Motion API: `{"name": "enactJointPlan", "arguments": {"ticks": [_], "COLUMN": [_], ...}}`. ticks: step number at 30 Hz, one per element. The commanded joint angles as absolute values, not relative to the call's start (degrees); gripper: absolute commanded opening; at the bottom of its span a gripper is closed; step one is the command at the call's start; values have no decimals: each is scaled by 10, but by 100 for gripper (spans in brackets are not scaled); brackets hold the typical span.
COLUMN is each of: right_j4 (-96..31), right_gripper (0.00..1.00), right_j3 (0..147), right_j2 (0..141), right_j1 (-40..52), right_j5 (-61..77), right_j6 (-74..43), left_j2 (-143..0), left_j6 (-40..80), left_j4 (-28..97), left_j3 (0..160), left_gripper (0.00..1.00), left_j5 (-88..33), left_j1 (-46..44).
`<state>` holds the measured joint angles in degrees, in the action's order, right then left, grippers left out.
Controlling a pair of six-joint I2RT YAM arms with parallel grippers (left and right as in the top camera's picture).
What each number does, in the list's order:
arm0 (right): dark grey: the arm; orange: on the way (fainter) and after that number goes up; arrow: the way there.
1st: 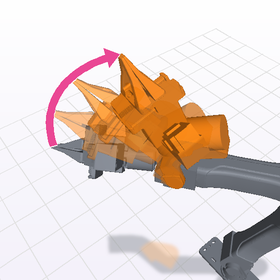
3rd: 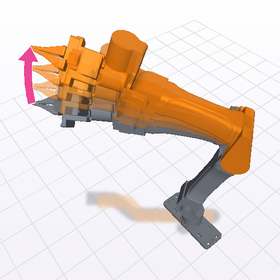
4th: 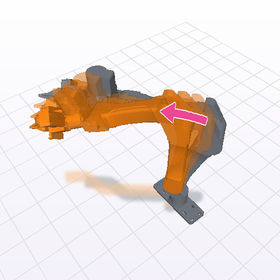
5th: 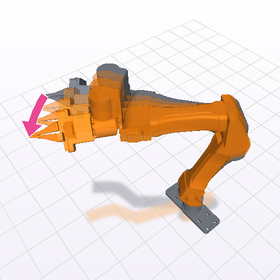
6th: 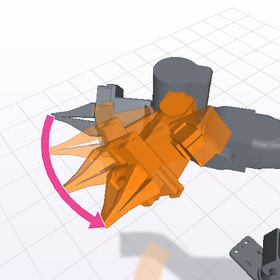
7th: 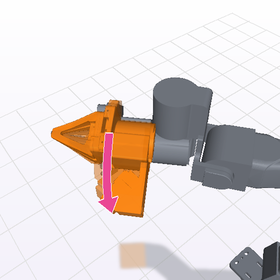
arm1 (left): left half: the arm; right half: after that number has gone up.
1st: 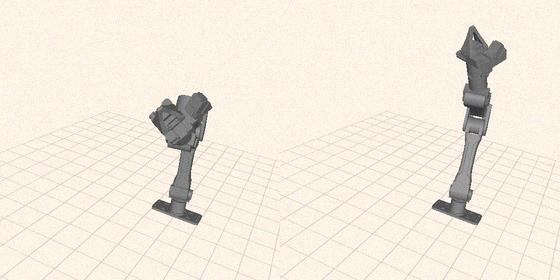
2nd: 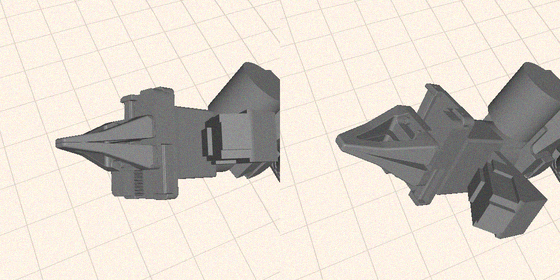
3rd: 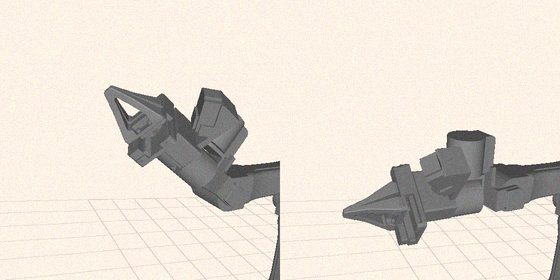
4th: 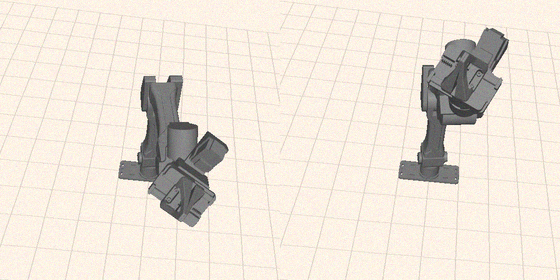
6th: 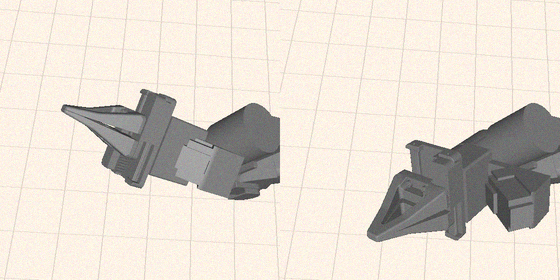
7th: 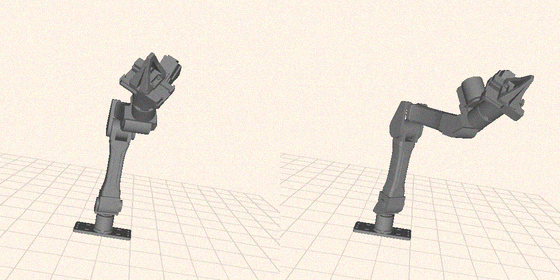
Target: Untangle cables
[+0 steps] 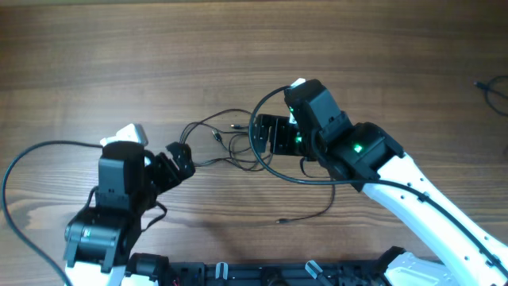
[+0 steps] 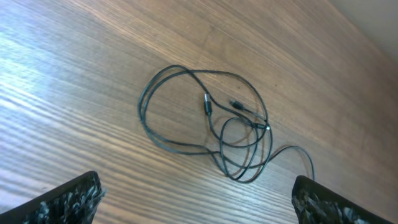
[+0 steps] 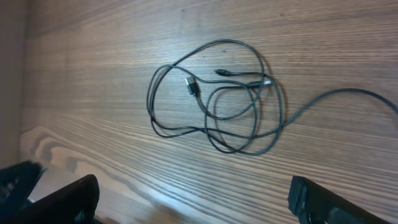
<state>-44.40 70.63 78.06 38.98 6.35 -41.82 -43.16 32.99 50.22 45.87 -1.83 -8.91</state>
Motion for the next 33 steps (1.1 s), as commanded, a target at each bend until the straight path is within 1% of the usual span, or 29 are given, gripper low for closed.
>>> {"name": "enactJointPlan", "arguments": {"ticks": [1,6,10,12,14,18,22,25,30,33], "right_j4": [-458,-484,-479,-491,-505,-516,-575,-598,-592,-601], "right_gripper": [100,99,100,100,100,100,100,100,100,100], "right_j3": [704,704,704,704,704,704,704,700,687,676], "right_j2": [755,681,612,588,565,522,488,488,490,492], "right_j1": [394,394,394,394,394,394,394,394,394,394], "right_j5": [24,27,-23,-39,-19,44,23,23,19,-7], "right_j6": [-396,-330,-261,-246,-248,-288,-349,-349,-350,-351], "left_j2": [-415,-421,-421,-421,-421,-421,-421,-421,-421,-421], "left_j6": [317,317,317,317,317,317,317,317,317,317], "left_j4": [527,553,554,554,554,554,554,554,554,554], "left_j3": [460,460,460,460,460,460,460,460,460,460], "left_gripper": [100,100,100,99,100,100,100,100,100,100], "left_j5": [-1,-1,-1,-1,-1,-1,-1,-1,-1,-1], "left_j1": [-86,-86,-86,-86,-86,-86,-86,-86,-86,-86]}}
